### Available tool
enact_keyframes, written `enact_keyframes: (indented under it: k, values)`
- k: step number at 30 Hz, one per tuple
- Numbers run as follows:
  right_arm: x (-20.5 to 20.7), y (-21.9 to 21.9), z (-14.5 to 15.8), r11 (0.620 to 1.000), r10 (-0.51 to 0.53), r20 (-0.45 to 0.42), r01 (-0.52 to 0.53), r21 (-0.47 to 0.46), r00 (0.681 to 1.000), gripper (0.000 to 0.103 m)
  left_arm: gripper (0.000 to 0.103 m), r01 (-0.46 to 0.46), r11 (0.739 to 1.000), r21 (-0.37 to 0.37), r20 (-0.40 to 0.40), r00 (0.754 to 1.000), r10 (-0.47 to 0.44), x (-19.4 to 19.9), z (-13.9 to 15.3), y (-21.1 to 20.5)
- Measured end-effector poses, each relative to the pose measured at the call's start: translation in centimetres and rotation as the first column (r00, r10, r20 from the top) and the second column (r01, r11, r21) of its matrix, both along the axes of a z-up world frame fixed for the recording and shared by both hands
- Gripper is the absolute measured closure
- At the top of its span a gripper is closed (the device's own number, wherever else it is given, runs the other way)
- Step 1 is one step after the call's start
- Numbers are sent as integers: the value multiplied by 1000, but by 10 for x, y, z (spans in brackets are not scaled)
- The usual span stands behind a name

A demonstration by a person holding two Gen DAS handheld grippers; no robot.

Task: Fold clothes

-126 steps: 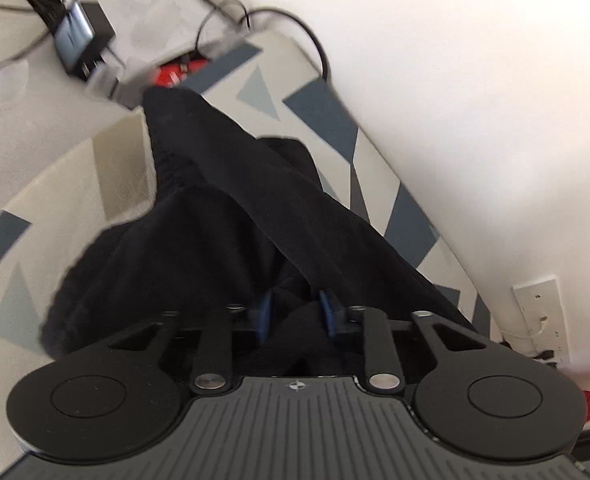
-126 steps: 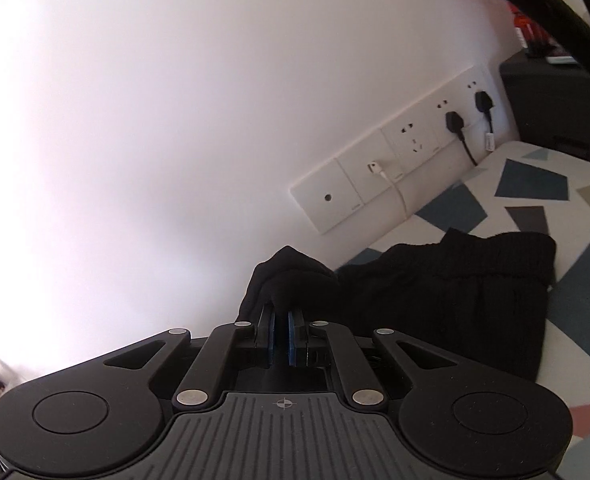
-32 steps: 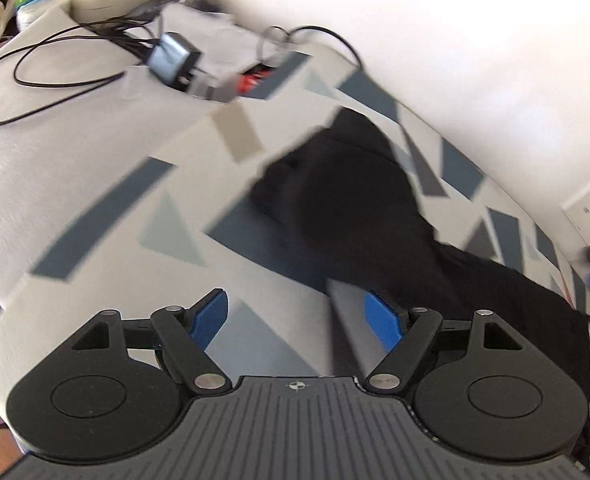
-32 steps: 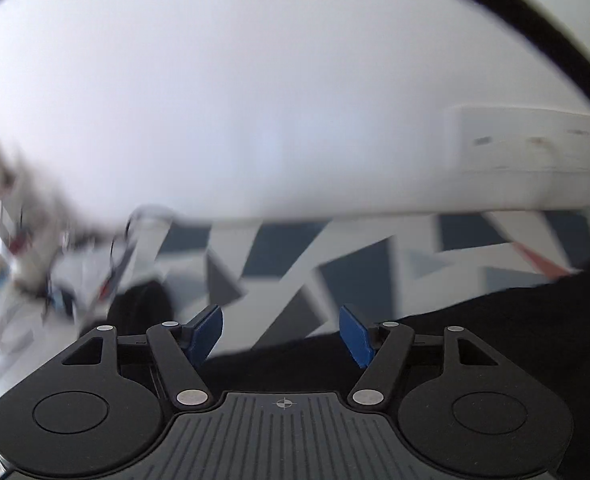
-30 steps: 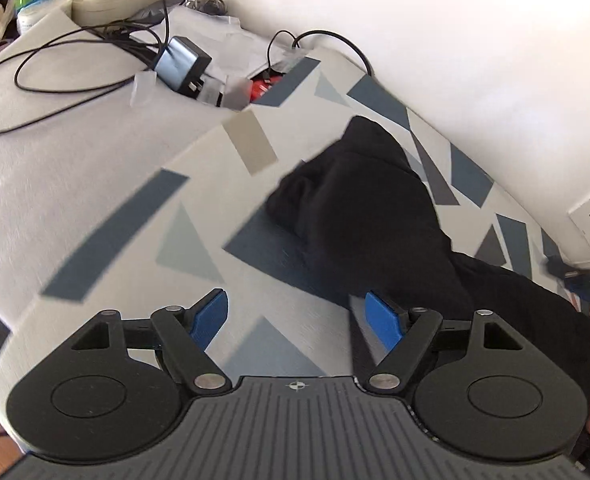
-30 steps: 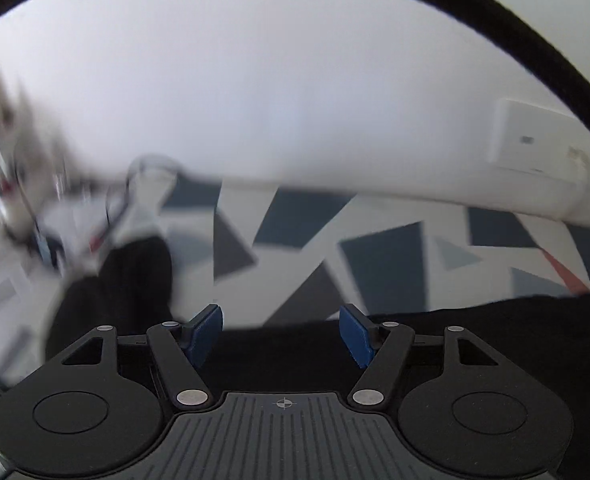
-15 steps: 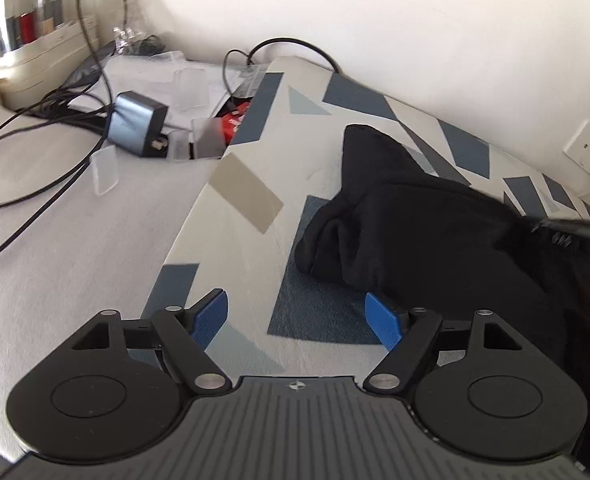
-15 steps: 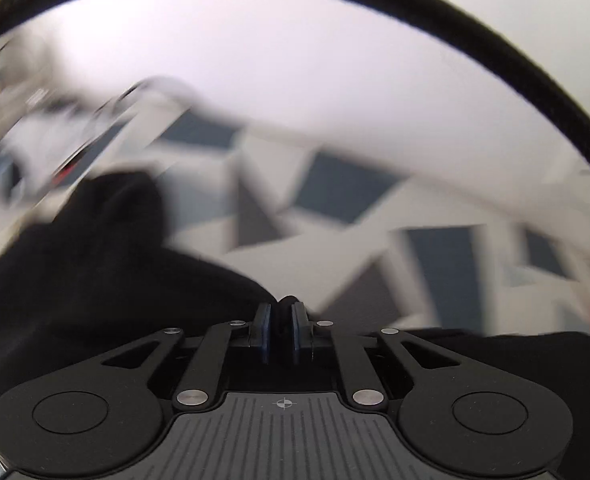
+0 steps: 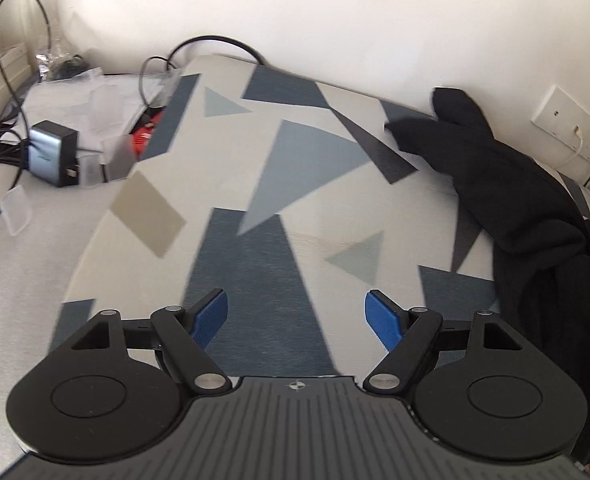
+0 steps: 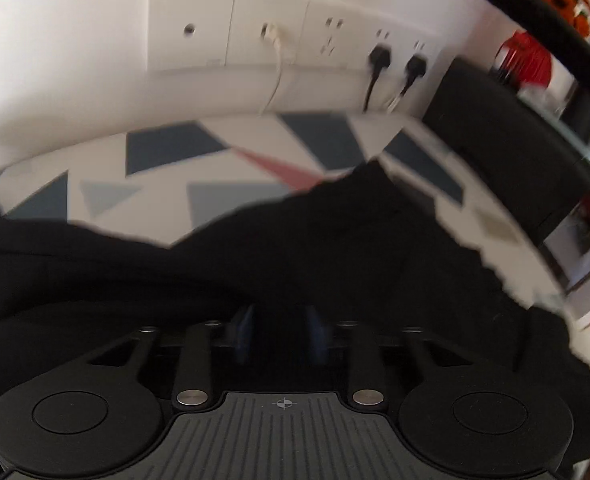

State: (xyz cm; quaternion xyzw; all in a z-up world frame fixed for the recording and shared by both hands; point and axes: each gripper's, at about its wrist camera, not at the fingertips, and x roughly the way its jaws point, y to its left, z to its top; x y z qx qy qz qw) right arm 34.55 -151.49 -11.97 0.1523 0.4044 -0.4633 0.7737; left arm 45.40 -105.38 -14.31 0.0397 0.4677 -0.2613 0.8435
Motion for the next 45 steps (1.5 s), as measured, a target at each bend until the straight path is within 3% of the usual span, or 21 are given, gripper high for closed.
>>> enact_keyframes:
  k: [3, 4, 5, 7, 10, 12, 15, 16, 18, 20, 23, 25, 28, 33, 35, 38, 39, 40, 41, 42, 45]
  values:
    - [10, 19, 27, 987, 144, 91, -136, -82, 985, 68, 26, -8, 1000, -5, 2, 1000, 8, -5, 2, -9]
    - [19, 30, 34, 969, 229, 113, -216, -117, 967, 59, 26, -13, 1000, -7, 4, 1000, 13, -6, 2, -11]
    - [28, 41, 41, 944, 313, 131, -294, -151, 940, 44, 25, -18, 1000, -9, 5, 1000, 18, -8, 3, -13]
    - [57, 65, 45, 866, 492, 133, -469, -173, 860, 30, 25, -30, 999, -13, 7, 1000, 30, -11, 4, -16]
    - [111, 99, 34, 726, 688, 118, -671, -152, 716, 27, 23, -77, 997, -1, -3, 997, 77, -16, 0, -6]
    - [147, 119, 19, 641, 766, 67, -754, -142, 639, 24, 23, -107, 994, 7, -16, 994, 107, -20, -3, 3]
    - [197, 137, -6, 604, 792, -32, -790, -105, 610, 23, 23, -156, 988, 15, -24, 987, 156, -26, -6, 19]
    - [211, 134, -15, 610, 788, -50, -790, -64, 613, 24, 23, -174, 985, 16, -24, 984, 175, -28, -6, 25]
    - [227, 131, -32, 621, 783, -53, -782, 52, 619, 46, 23, -212, 977, 15, -26, 977, 212, -31, -6, 36]
    - [227, 131, -32, 645, 763, -18, -758, 95, 647, 89, 23, -247, 969, 6, -29, 969, 247, -32, -6, 48]
    - [223, 135, -17, 623, 750, 94, -747, 234, 655, 94, 23, -288, 958, -16, -31, 957, 287, -33, -3, 63]
    - [216, 146, 5, 540, 768, 215, -791, 287, 603, 95, 23, -306, 951, -46, -31, 952, 305, -34, 0, 73]
    - [206, 170, 51, 368, 771, 423, -875, 313, 476, 95, 23, -330, 937, -110, -34, 944, 329, -35, 7, 88]
    - [189, 176, 123, 74, 547, 805, -971, 226, 229, 95, 19, -366, 911, -189, -11, 929, 371, -38, 22, 111]
    - [197, 168, 129, 47, 503, 842, -979, 199, 195, 94, 16, -371, 906, -206, 3, 925, 379, -38, 26, 117]
    - [215, 162, 107, 115, 560, 786, -964, 242, 264, 94, 13, -383, 903, -195, 5, 920, 392, -35, 22, 120]
    - [218, 160, 92, 156, 586, 750, -951, 267, 307, 91, 13, -394, 901, -182, 3, 916, 401, -33, 19, 121]
    - [220, 159, 78, 199, 610, 711, -937, 289, 349, 79, 13, -404, 899, -168, -2, 912, 410, -31, 16, 121]
    - [219, 166, 65, 255, 652, 651, -921, 293, 388, 60, 13, -416, 896, -154, -20, 908, 418, -29, 11, 121]
    - [219, 170, 52, 303, 686, 595, -908, 289, 418, 53, 13, -428, 892, -142, -40, 903, 427, -26, 6, 121]
    - [213, 166, 20, 409, 709, 487, -860, 304, 509, 51, 13, -442, 889, -117, -68, 897, 437, -20, -4, 120]
